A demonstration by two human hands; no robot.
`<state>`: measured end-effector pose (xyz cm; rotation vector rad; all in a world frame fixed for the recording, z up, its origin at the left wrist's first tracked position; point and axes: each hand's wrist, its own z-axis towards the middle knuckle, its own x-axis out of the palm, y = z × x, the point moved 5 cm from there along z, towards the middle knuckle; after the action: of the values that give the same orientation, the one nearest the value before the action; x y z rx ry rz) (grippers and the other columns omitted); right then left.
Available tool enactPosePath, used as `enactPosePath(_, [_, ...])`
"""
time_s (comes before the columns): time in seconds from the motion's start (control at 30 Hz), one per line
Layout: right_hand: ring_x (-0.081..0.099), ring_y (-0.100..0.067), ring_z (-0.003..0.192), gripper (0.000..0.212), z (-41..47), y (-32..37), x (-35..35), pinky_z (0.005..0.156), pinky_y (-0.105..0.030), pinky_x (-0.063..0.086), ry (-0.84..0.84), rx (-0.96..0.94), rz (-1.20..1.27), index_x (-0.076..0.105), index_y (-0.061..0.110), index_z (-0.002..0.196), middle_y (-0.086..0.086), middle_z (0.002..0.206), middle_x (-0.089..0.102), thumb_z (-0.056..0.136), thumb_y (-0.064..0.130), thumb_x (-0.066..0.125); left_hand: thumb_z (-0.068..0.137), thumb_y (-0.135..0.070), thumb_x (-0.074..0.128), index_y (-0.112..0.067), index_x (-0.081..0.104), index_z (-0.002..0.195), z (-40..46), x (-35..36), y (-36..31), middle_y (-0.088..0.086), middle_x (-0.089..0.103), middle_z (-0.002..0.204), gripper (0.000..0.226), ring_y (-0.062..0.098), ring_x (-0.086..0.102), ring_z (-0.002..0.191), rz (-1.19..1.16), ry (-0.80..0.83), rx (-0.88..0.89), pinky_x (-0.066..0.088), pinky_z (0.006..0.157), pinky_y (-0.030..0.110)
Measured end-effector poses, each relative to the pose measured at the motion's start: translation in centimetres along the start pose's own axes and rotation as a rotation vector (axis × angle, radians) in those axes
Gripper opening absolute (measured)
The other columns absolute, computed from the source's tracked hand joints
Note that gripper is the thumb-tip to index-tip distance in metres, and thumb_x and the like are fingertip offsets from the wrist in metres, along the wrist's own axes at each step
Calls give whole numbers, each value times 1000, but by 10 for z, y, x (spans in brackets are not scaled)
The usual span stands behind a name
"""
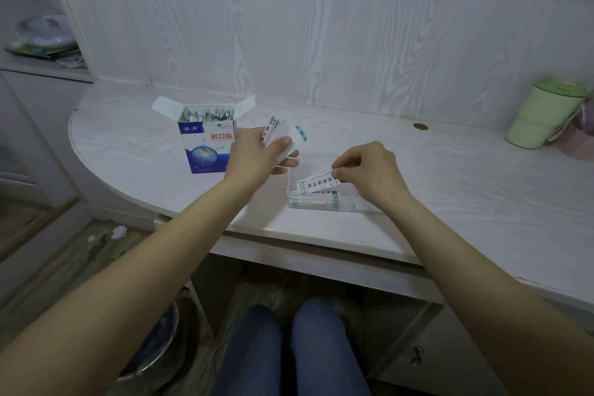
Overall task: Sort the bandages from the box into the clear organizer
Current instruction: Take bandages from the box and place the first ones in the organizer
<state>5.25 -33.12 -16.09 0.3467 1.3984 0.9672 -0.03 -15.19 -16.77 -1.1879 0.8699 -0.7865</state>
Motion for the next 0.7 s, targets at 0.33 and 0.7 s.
enactPosePath(0.33, [64,-20,84,11,-2,11,19,79,-33,53,104,-140,-300,74,5,83,-8,84,71,82,1,64,95,-17,55,-6,60,117,-3,5,-2,4,71,88,25,8,70,65,60,59,17,53,53,18])
enactPosePath(0.7, [64,-7,79,14,-2,14,12,71,-10,48,112,-186,-188,73,15,95,2,86,72,82,17,72,95,-18,55,-15,59,109,-12,6,-11,-2,72,81,15,7,67,56,-37,138,-24,49,47,16])
